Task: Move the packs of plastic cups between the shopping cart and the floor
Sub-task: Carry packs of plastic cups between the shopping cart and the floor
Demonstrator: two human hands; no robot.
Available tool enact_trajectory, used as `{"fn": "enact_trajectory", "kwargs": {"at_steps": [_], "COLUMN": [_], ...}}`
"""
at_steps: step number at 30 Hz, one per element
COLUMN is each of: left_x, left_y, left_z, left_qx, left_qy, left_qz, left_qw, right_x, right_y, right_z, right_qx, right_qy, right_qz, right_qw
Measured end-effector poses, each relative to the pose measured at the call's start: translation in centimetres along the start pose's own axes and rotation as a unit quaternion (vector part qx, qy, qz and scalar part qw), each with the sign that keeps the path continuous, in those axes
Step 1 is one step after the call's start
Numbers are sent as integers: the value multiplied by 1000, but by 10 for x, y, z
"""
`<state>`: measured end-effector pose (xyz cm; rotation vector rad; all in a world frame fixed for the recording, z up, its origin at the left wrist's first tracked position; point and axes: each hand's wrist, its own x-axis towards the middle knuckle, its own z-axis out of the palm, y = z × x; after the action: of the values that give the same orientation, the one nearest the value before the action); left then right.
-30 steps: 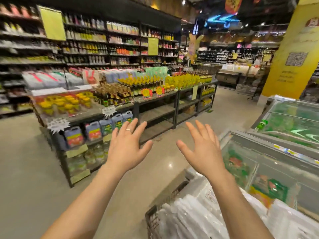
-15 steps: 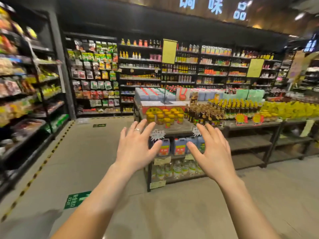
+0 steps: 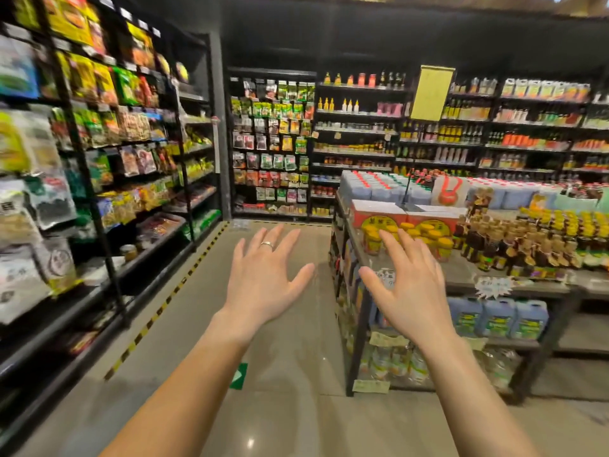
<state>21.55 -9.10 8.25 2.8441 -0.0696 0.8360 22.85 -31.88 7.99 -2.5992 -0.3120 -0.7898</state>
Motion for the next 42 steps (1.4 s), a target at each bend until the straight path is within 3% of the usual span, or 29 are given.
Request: {"fn": "enact_trajectory", "kwargs": {"at_steps": [13,26,34,42], "left_x": [219,362,477,599], "left_y": [-52,-118,-210,-332], "left_z": [92,171,237,273], "left_qx": [40,32,29,20], "left_qy": [36,51,37,36], "left_qz": [-67,-89,-90,-88], "left_qw": [996,994,995,995], "right_x": [250,408,519,647], "right_y": [41,47,25,-43], "right_z": [137,241,338,440], "right_qx": [40,60,50,41], "right_qy": [2,3,3,13], "right_qz": [-59,-74,-73,-73], "right_qw": [997,995,996,996]}}
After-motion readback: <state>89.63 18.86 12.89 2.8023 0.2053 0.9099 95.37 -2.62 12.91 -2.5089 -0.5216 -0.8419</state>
